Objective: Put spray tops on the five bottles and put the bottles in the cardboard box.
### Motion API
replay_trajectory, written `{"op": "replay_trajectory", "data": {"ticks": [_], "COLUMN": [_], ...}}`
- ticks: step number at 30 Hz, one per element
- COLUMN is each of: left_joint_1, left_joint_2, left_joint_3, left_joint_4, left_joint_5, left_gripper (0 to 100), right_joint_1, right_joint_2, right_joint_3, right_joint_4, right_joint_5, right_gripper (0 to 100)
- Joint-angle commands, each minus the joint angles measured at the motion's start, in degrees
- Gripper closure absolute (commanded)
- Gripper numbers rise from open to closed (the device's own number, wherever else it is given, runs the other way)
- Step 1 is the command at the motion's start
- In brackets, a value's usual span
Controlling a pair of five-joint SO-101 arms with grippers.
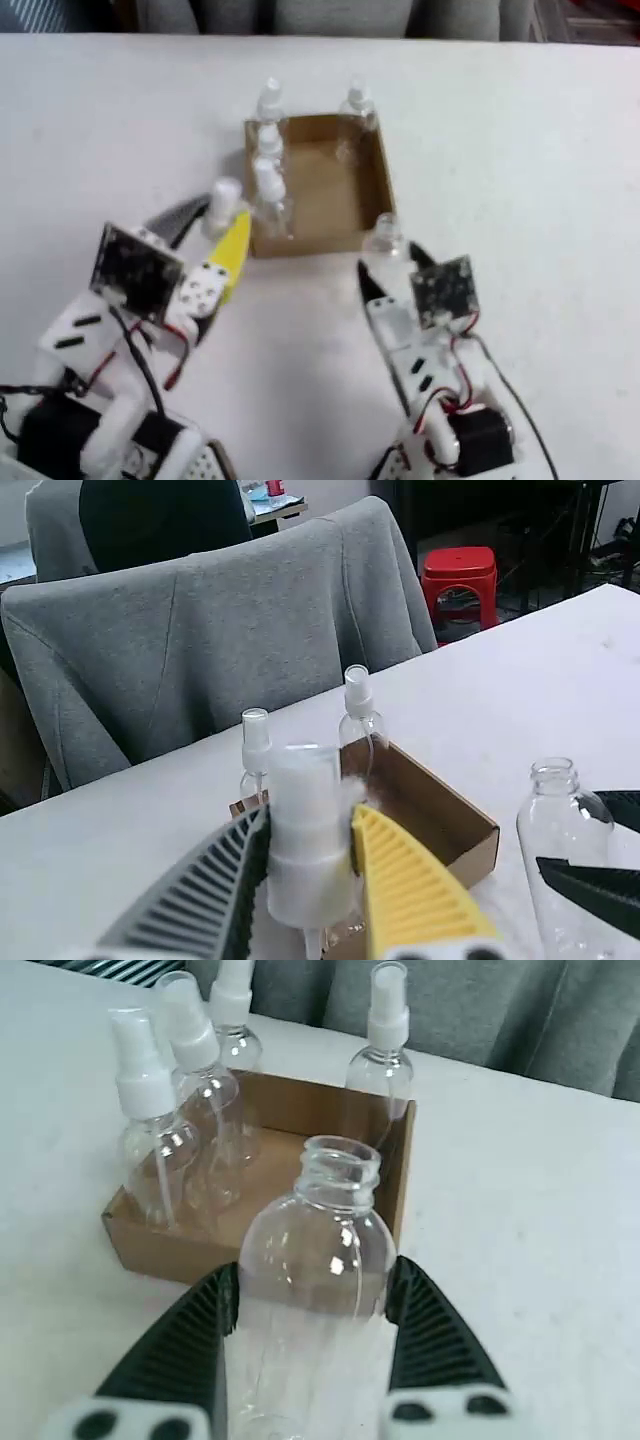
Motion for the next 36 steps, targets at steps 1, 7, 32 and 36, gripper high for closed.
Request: {"op": "replay_trajectory", "data": {"ticks": [1,7,32,36], "left_joint_1": [0.2,0.2,13.7,13.5], "left_joint_2": [-1.9,-2.1,13.6,13.1], "left_joint_3": [-1.1,-1.0,-0.4,2.8], "left_joint_4": [-2.6,-13.6,-42.5,-42.6], "left_joint_5": [0.0,0.0,4.5,4.4], "left_gripper": [98,98,98,98], "right_joint_1": [2.2,-4.8,-19.2,-19.1], "right_joint_2": [0.3,0.3,0.3,0.3], "right_joint_3": [-0.4,-0.3,17.0,17.8], "right_joint_4": [0.2,-0.1,-24.1,-24.1], "right_joint_5": [-0.5,-1.2,1.9,2.0], "right_gripper": [98.1,98.1,98.1,98.1]}}
